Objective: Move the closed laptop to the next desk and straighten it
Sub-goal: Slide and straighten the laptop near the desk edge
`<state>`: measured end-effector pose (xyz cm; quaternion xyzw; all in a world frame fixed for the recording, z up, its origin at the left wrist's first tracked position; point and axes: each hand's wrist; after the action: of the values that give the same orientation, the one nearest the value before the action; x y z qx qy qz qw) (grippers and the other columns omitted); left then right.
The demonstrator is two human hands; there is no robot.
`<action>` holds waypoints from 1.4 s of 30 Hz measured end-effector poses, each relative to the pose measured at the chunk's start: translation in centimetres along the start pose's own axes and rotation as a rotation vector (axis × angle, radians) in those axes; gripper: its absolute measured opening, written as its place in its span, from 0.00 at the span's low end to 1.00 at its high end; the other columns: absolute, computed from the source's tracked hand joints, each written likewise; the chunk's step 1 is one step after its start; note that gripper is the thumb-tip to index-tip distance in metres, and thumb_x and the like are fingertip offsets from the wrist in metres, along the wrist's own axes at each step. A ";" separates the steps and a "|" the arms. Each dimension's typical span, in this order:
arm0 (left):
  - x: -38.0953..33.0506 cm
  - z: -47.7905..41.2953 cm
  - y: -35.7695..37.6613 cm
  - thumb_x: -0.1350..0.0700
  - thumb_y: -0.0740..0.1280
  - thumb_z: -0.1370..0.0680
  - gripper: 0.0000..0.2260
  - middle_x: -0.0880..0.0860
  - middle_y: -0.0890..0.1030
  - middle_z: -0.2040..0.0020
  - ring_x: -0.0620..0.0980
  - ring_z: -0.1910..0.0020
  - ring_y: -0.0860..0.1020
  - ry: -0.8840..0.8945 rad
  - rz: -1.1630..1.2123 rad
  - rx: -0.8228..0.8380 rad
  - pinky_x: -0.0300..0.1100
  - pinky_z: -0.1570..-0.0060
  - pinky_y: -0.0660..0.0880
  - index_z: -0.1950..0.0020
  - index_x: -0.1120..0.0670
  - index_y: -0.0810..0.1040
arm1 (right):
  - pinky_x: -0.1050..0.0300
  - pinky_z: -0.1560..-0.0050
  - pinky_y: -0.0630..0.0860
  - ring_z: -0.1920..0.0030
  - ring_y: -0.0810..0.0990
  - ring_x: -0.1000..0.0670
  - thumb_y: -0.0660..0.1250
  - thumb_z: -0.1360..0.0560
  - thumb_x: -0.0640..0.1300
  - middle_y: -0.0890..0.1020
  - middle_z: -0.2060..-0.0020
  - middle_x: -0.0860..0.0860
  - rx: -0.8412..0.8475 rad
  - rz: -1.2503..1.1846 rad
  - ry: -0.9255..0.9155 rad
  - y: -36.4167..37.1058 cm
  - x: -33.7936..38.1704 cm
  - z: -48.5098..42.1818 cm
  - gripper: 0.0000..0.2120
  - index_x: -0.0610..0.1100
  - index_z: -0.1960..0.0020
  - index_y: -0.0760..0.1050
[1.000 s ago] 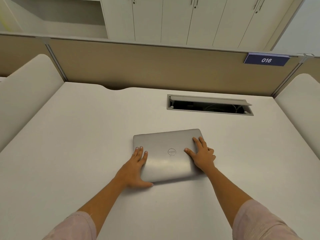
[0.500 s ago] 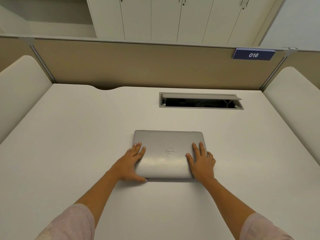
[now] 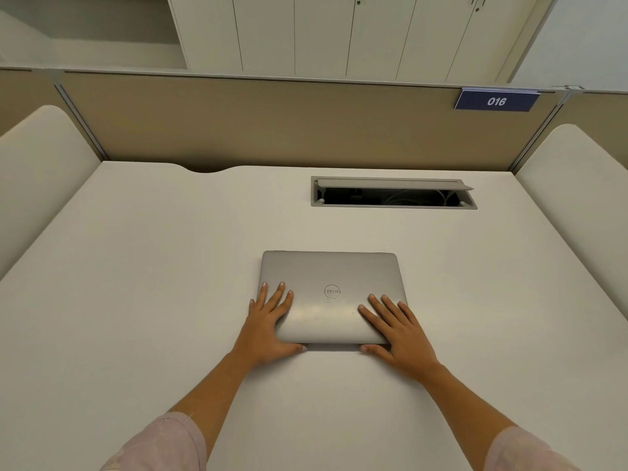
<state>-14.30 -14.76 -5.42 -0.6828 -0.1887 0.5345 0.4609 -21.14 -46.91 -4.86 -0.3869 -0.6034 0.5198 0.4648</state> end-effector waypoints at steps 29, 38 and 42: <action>-0.8 0.1 0.8 0.31 0.66 0.31 0.47 0.45 0.44 0.21 0.49 0.23 0.38 -0.019 -0.173 0.007 0.57 0.26 0.43 0.21 0.46 0.46 | 0.50 0.22 0.40 0.21 0.43 0.52 0.45 0.24 0.71 0.46 0.21 0.58 0.056 0.015 0.041 -0.5 -0.3 -0.1 0.34 0.60 0.22 0.44; -2.8 6.2 4.9 0.41 0.52 0.20 0.30 0.47 0.51 0.20 0.50 0.21 0.45 -0.035 -0.262 -0.163 0.55 0.25 0.40 0.21 0.48 0.47 | 0.48 0.23 0.42 0.21 0.50 0.49 0.49 0.19 0.58 0.53 0.22 0.56 -0.093 -0.078 0.156 2.0 2.7 2.9 0.28 0.53 0.21 0.51; -3.7 7.3 5.7 0.40 0.51 0.20 0.31 0.46 0.47 0.20 0.48 0.21 0.42 -0.053 -0.249 -0.129 0.50 0.25 0.39 0.21 0.47 0.43 | 0.48 0.22 0.40 0.21 0.44 0.52 0.50 0.19 0.59 0.52 0.21 0.56 -0.093 -0.085 0.152 2.6 3.5 4.0 0.30 0.52 0.20 0.47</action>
<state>-23.59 -17.33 -8.11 -0.6682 -0.3181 0.4776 0.4735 -25.99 -44.26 -7.00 -0.4204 -0.6056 0.4403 0.5125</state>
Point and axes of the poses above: each hand's wrist, its own z-axis away from the middle knuckle, its own y-axis out of the palm, x = y × z
